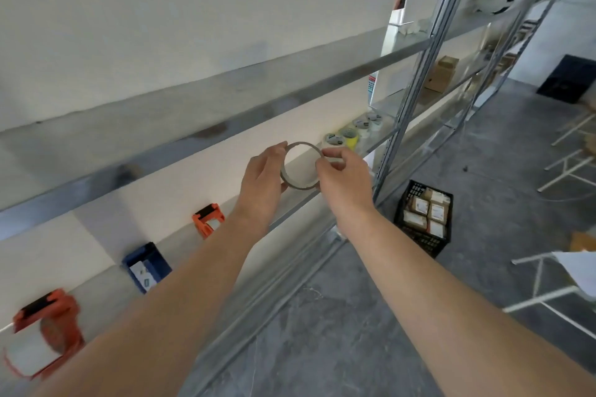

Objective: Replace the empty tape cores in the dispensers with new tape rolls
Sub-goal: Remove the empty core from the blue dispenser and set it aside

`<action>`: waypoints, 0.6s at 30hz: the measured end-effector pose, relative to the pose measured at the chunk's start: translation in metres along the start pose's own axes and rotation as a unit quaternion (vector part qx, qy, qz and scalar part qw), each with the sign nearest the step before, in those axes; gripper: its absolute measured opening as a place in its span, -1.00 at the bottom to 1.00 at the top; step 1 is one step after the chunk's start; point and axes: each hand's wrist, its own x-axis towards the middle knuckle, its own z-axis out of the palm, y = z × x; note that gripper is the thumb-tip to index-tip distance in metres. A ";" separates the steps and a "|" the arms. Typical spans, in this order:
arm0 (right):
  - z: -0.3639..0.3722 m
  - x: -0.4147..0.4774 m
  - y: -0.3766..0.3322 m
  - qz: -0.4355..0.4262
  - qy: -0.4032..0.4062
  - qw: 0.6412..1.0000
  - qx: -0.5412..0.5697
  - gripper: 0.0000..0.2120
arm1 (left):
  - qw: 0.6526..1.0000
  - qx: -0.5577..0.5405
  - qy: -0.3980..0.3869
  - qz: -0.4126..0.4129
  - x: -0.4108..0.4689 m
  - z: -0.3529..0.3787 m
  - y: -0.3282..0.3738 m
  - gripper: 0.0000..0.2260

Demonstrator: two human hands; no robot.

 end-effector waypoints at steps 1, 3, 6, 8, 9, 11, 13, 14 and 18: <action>0.003 0.008 0.002 0.004 0.004 1.000 -0.001 -0.82 | 1.000 -0.003 -0.003 -0.006 0.010 0.001 -0.002 -0.74; 0.007 0.022 0.006 0.015 0.011 1.000 -0.001 -0.81 | 1.000 -0.005 -0.013 -0.014 0.027 0.005 -0.005 -0.74; 0.011 0.045 0.012 0.030 0.015 0.999 -0.002 -0.82 | 0.999 -0.007 -0.026 -0.022 0.047 0.013 -0.007 -0.73; 0.013 0.061 0.015 0.034 0.015 0.999 -0.001 -0.81 | 0.999 -0.005 -0.029 -0.029 0.061 0.020 -0.011 -0.74; 0.014 0.070 0.018 0.035 0.014 0.999 -0.004 -0.81 | 0.999 -0.005 -0.029 -0.033 0.069 0.024 -0.013 -0.74; 0.012 0.088 0.023 0.035 0.012 0.999 -0.012 -0.82 | 0.999 -0.006 -0.022 -0.042 0.086 0.033 -0.017 -0.75; 0.010 0.107 0.029 0.037 0.007 0.999 -0.019 -0.82 | 0.999 -0.003 -0.019 -0.048 0.101 0.044 -0.024 -0.74; 0.009 0.118 0.032 0.041 0.003 0.999 -0.020 -0.83 | 0.999 -0.002 -0.018 -0.050 0.108 0.050 -0.028 -0.73; 0.004 0.161 0.046 0.052 -0.023 0.998 -0.022 -0.84 | 0.998 0.008 0.013 -0.067 0.142 0.074 -0.047 -0.70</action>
